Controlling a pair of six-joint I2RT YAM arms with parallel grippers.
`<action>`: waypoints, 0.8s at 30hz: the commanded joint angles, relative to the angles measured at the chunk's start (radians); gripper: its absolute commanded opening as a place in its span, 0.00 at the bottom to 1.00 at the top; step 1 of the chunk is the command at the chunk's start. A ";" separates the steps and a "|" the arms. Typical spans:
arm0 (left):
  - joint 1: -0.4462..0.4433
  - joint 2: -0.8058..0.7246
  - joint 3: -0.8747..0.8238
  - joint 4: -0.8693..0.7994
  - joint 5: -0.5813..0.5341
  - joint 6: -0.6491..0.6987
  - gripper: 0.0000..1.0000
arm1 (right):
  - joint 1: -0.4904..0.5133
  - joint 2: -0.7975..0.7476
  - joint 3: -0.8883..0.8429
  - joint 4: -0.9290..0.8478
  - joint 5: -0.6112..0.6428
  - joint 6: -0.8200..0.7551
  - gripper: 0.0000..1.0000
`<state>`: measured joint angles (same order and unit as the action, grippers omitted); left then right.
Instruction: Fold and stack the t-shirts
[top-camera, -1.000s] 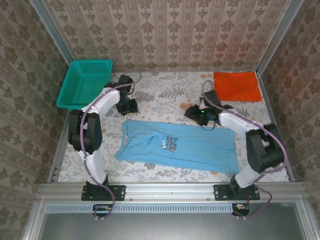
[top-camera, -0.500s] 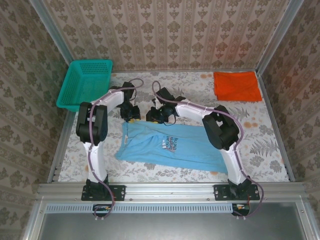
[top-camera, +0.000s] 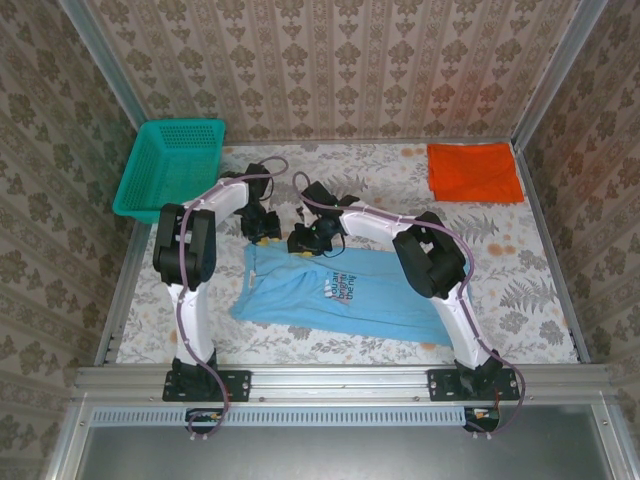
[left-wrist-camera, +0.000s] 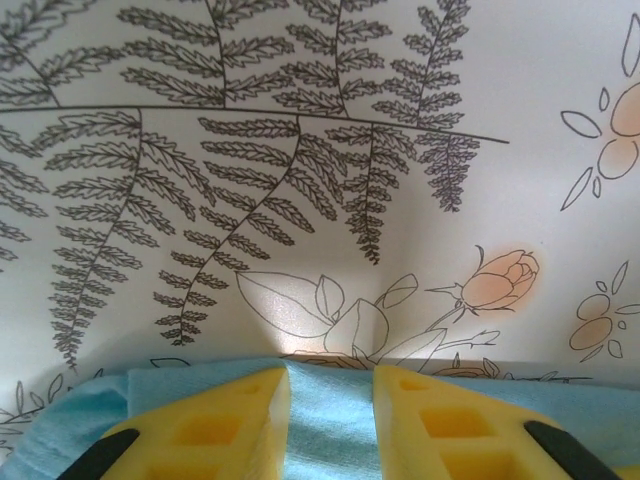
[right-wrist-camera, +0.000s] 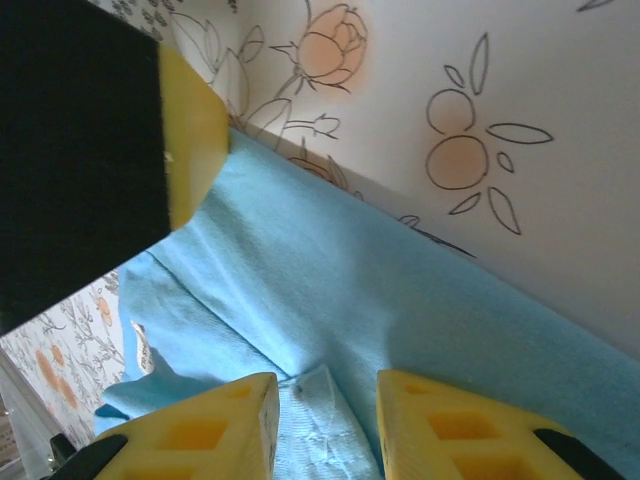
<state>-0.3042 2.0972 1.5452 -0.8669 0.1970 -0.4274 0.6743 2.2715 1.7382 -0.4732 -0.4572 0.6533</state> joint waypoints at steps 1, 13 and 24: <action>0.002 0.038 0.015 -0.024 -0.030 0.011 0.29 | 0.016 0.017 0.036 -0.050 -0.008 -0.034 0.33; 0.002 0.056 0.038 -0.035 -0.035 0.012 0.28 | 0.026 0.049 0.093 -0.143 0.008 -0.075 0.29; 0.002 0.056 0.043 -0.044 -0.073 0.005 0.27 | 0.031 0.001 0.087 -0.161 0.010 -0.093 0.07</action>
<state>-0.3065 2.1166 1.5761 -0.8967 0.1787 -0.4278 0.6960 2.3108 1.8076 -0.5888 -0.4538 0.5762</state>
